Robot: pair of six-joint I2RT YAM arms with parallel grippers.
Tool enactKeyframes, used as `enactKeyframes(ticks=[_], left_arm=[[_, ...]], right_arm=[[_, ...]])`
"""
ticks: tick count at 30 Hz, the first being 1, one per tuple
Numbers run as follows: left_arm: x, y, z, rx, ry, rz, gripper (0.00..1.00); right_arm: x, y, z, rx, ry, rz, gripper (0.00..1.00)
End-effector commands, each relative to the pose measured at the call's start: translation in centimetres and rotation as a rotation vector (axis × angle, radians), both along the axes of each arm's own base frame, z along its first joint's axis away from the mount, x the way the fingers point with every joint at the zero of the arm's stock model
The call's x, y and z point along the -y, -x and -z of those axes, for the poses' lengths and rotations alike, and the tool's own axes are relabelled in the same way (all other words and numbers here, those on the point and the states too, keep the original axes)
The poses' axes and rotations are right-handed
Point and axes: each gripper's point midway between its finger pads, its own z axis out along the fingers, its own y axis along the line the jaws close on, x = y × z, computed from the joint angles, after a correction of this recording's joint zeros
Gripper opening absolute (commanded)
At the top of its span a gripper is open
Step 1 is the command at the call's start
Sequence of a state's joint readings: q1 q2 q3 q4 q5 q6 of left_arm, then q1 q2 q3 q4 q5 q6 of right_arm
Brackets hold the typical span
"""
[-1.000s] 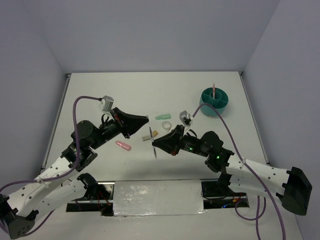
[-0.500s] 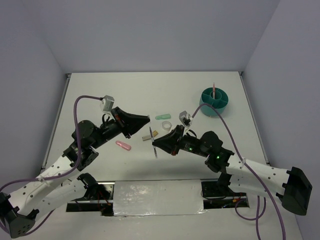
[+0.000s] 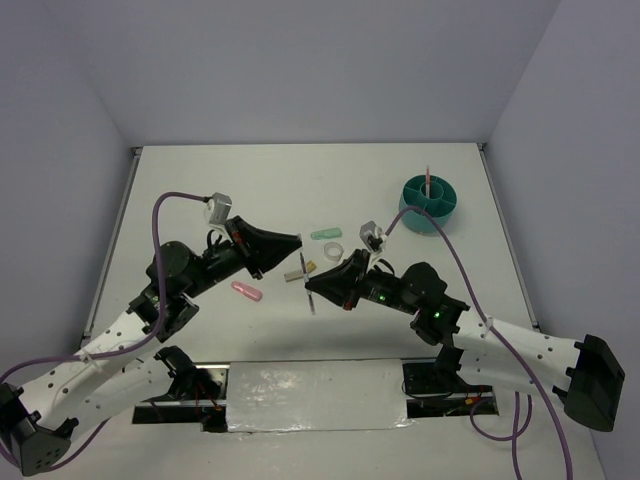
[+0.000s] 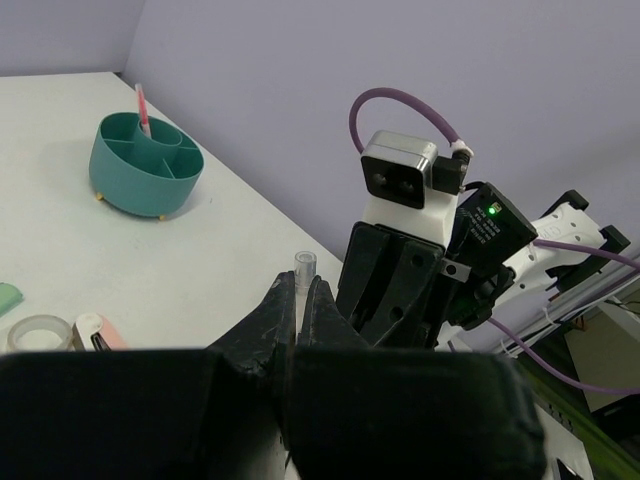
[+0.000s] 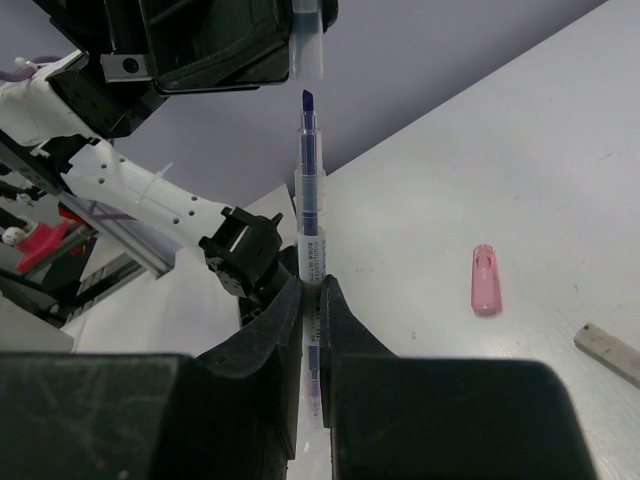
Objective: Sort the stationery into containers
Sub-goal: Close the pen cap on the pen.
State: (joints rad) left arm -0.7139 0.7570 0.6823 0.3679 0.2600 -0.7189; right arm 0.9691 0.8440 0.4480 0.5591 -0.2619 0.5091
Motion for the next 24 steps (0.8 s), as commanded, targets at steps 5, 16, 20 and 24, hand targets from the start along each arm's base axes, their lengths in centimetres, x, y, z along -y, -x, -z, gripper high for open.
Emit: enactKeyframes(ticks=[5,16,20,24], left_arm=[[-0.2,0.6,-1.1,0.036,0.041,0.020,0.00],[0.1,0.7,-0.6,0.033,0.036,0.036,0.00],[0.3,0.8,-0.1,0.027,0.035,0.050,0.00],[0.3,0.9,0.3,0.018,0.038,0.055,0.00]], right_arm=[[0.2,0.0,-3.7,0.066,-0.070,0.014,0.00],[0.2,-0.3,-4.2,0.069,-0.076,0.029,0.00],[0.3,-0.5,-5.0,0.085,-0.088,0.043,0.00],[0.4,-0.9,-6.2,0.107,-0.107,0.066,0.00]])
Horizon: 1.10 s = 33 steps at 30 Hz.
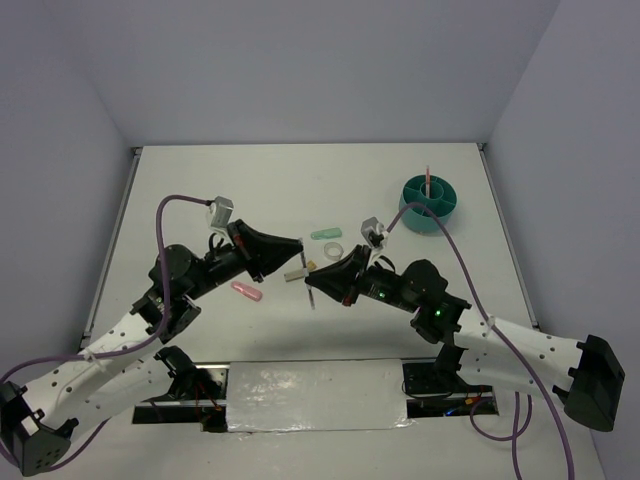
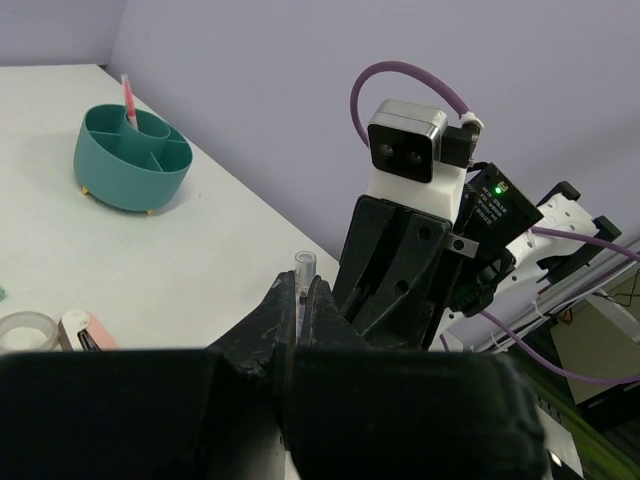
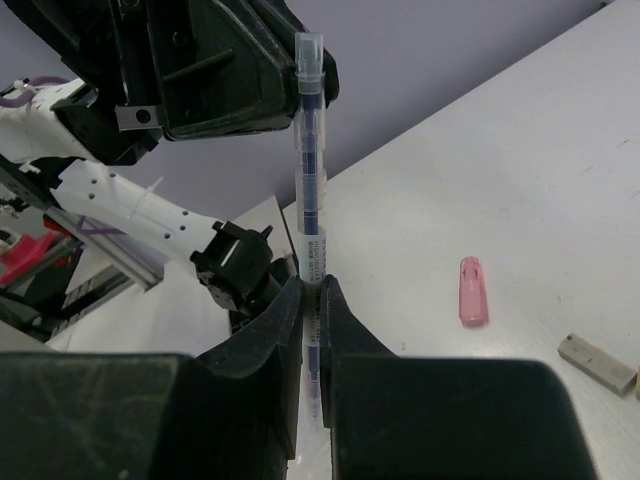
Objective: Sort the stationery into containers
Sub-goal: Close the pen cap on the pen.
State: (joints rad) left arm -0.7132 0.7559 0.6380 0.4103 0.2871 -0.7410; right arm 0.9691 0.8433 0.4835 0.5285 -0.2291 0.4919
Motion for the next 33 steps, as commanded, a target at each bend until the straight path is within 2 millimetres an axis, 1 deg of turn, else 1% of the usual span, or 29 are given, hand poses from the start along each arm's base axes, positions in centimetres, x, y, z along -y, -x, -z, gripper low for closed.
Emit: enactKeyframes(ticks=[1,5,8,10,11,14,16,17,19,20,23,25,30,33], left_arm=[[0.0,0.5,-0.8,0.030,0.033,0.024,0.00],[0.1,0.5,-0.4,0.014,0.035,0.028,0.00],[0.1,0.5,-0.1,0.003,0.036,0.032,0.00],[0.1,0.6,0.1,0.001,0.038,0.034,0.00],[0.1,0.5,0.1,0.000,0.038,0.034,0.00],[0.4,0.7,0.2,0.001,0.027,0.052,0.00],[0.4,0.9,-0.3,0.013,0.022,0.059,0.00],[0.4,1.0,-0.1,0.006,0.008,0.062,0.07],[0.2,1.2,-0.5,0.028,-0.001,0.060,0.18],[0.1,1.2,-0.6,0.034,-0.003,0.056,0.29],[-0.3,1.3,-1.0,0.051,-0.013,0.040,0.46],[-0.5,1.2,-1.3,0.058,-0.021,0.030,0.50],[-0.5,1.5,-2.0,0.079,-0.017,0.040,0.48],[-0.4,1.5,-2.2,0.086,-0.013,0.042,0.47]], right_arm=[[0.4,-0.3,-5.5,0.105,-0.114,0.038,0.00],[0.9,-1.1,-7.1,0.146,-0.146,0.089,0.00],[1.3,-1.3,-8.9,0.191,-0.185,0.111,0.00],[1.4,-1.3,-10.1,0.224,-0.202,0.113,0.00],[1.4,-1.3,-10.9,0.238,-0.212,0.112,0.00],[1.0,-0.5,-11.9,0.291,-0.203,0.069,0.00],[0.6,-0.3,-11.9,0.306,-0.188,0.048,0.00],[0.5,-0.2,-11.7,0.312,-0.179,0.041,0.00],[0.4,-0.1,-11.1,0.317,-0.166,0.032,0.00],[0.4,-0.1,-11.0,0.316,-0.162,0.031,0.00],[0.4,0.2,-10.5,0.311,-0.147,0.016,0.00],[0.5,0.2,-10.3,0.305,-0.142,0.016,0.00],[0.6,0.3,-10.3,0.301,-0.136,0.016,0.00],[0.2,0.4,-10.1,0.298,-0.123,-0.003,0.00]])
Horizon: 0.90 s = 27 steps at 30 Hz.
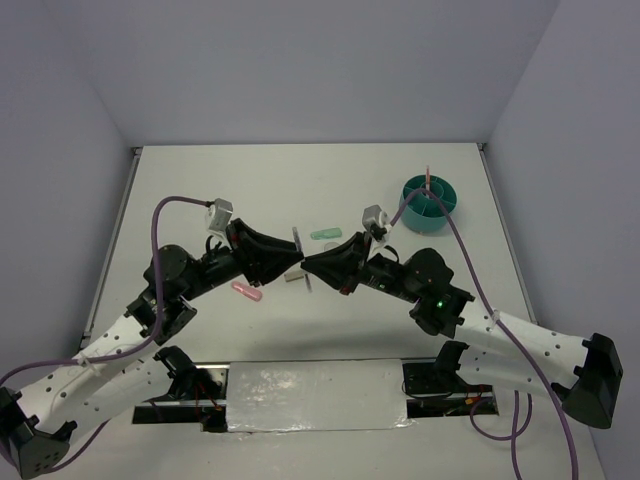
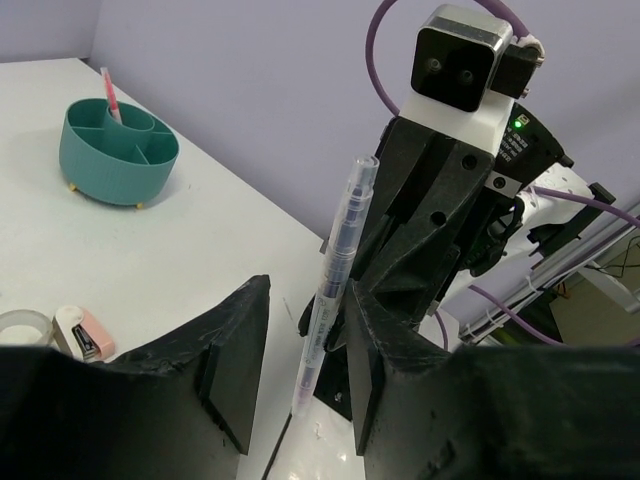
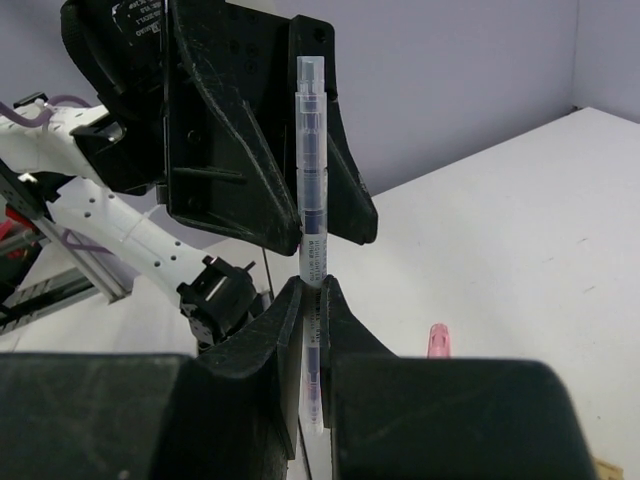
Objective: Sort the stationery into containers
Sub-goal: Close the pen cap on the pen.
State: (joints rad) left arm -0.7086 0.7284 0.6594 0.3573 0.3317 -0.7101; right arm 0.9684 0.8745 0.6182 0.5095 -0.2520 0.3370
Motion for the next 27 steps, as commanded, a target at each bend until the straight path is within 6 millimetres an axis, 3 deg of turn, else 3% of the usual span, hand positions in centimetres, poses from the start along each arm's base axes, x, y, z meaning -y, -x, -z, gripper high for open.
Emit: enactKeyframes(ticks=[1,9,15,18,21,22,27], left_arm=[[-0.1,0.5,-1.8,0.057,0.014,0.015,0.46],[0.5,0.6,-1.7,0.067,0.014,0.047,0.39],[0.7,0.6,-1.6,0.071,0.009,0.055,0.03],[0.6,0.5,-1.5,0.064,0.001,0.046,0.00],[0.4,0.6,-1.6,0.072,0.000,0.045,0.00],[0.4,0.8,-1.7,0.076,0.002,0.046,0.00],[0.4,1.5,-2.2,0.103,0.011,0.078,0.00]], right_arm=[[0.6,1.0,-5.0,0.097,-0.106,-0.027,0.00],[0.0,1.1,-4.8,0.078,-0.099,-0.053,0.00],[-0.9,0.7,-4.7,0.059,-0.066,-0.066,0.00],[-0.9,0.7,-4.5,0.059,-0.068,-0.065,0.00],[-1.2,0.9,-4.1,0.064,-0.051,-0.081,0.14],[-1.4,1.3,-4.0,0.073,-0.042,-0.110,0.33],[-2.4,1.3,-3.3,0.063,-0.001,-0.144,0.45]])
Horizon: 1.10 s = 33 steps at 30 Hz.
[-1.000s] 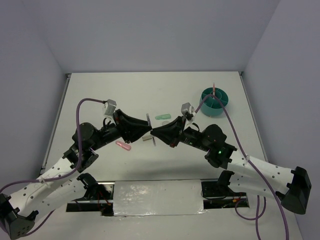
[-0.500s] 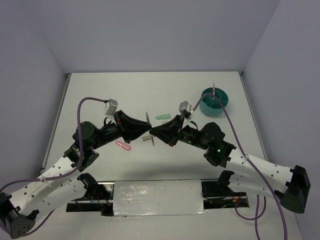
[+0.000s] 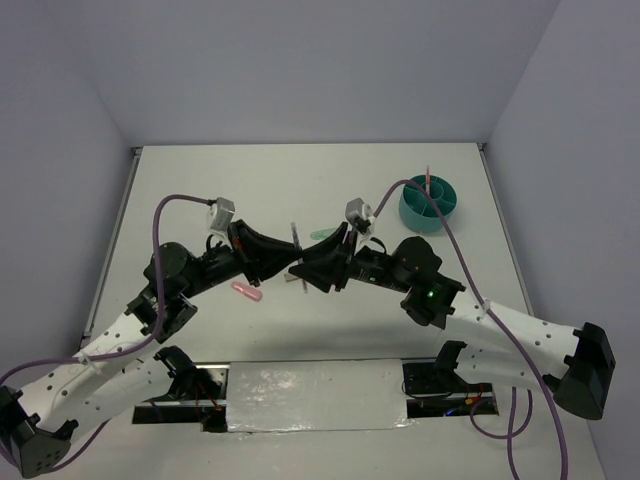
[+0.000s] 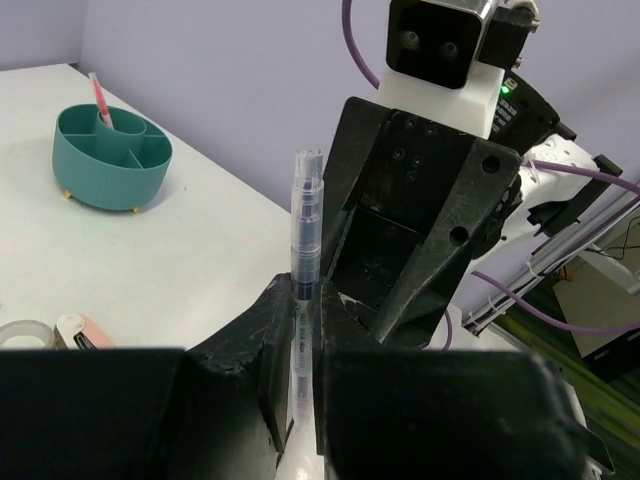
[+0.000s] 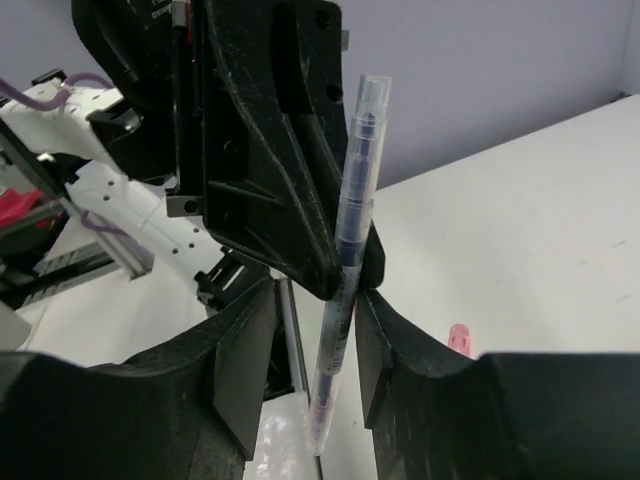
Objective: Sort the stationery into containers
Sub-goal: Close the pen cap on the pen.
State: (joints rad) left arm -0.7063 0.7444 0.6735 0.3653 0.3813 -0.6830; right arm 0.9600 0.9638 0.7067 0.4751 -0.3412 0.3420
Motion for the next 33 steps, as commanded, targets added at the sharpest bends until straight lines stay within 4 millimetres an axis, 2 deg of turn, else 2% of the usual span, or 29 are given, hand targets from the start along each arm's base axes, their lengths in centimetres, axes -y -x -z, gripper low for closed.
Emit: enactKeyframes(ticks=[1,3,5,6,8,9,10,12,13,17,19,24,26,30,33], left_arm=[[0.0,1.1,-2.0,0.069,0.026,0.042,0.00],[-0.1,1.3,-2.0,0.082,0.023,0.046,0.00],[-0.2,1.3,-1.8,0.082,0.019,0.040,0.00],[-0.3,1.3,-1.8,0.084,0.017,0.035,0.00],[-0.4,1.3,-1.8,0.089,0.015,0.029,0.00],[-0.4,1.3,-1.8,0.087,0.013,0.029,0.00],[-0.4,1.3,-1.8,0.088,0.010,0.028,0.00],[-0.4,1.0,-2.0,0.087,0.008,0.017,0.02],[-0.4,0.9,-1.9,0.079,0.002,0.011,0.09],[-0.8,0.4,-3.0,0.091,0.005,-0.029,0.90],[-1.0,0.4,-4.0,0.106,0.012,-0.037,0.99],[-1.3,-0.3,-7.3,0.179,0.011,-0.083,0.97],[-1.2,-0.6,-8.2,0.192,0.012,-0.094,0.92],[-0.9,-1.2,-8.6,0.194,0.011,-0.104,0.83],[-0.3,-1.7,-8.1,0.173,-0.009,-0.094,0.77]], right_arm=[[-0.7,1.3,-2.8,0.069,-0.037,-0.082,0.46],[-0.8,1.2,-2.7,0.066,-0.033,-0.080,0.42],[-0.7,1.2,-2.6,0.071,-0.033,-0.078,0.31],[-0.7,1.2,-2.5,0.068,-0.027,-0.075,0.21],[-0.6,1.2,-2.5,0.070,-0.026,-0.069,0.12],[-0.6,1.1,-2.4,0.069,-0.022,-0.068,0.03],[-0.5,1.1,-2.3,0.068,-0.022,-0.065,0.00],[-0.4,1.1,-2.3,0.064,-0.025,-0.056,0.00],[-0.4,1.0,-2.1,0.062,-0.024,-0.055,0.00],[-0.2,0.3,-1.6,0.020,-0.029,-0.009,0.00],[-0.2,-0.1,-1.2,-0.002,-0.023,0.008,0.00],[-0.8,0.3,-0.5,-0.020,-0.003,-0.033,0.00],[-0.8,0.3,-0.5,-0.021,-0.004,-0.034,0.00],[-0.6,0.5,-0.3,-0.022,0.005,-0.037,0.00],[-0.4,0.6,-0.6,-0.015,0.003,-0.035,0.00]])
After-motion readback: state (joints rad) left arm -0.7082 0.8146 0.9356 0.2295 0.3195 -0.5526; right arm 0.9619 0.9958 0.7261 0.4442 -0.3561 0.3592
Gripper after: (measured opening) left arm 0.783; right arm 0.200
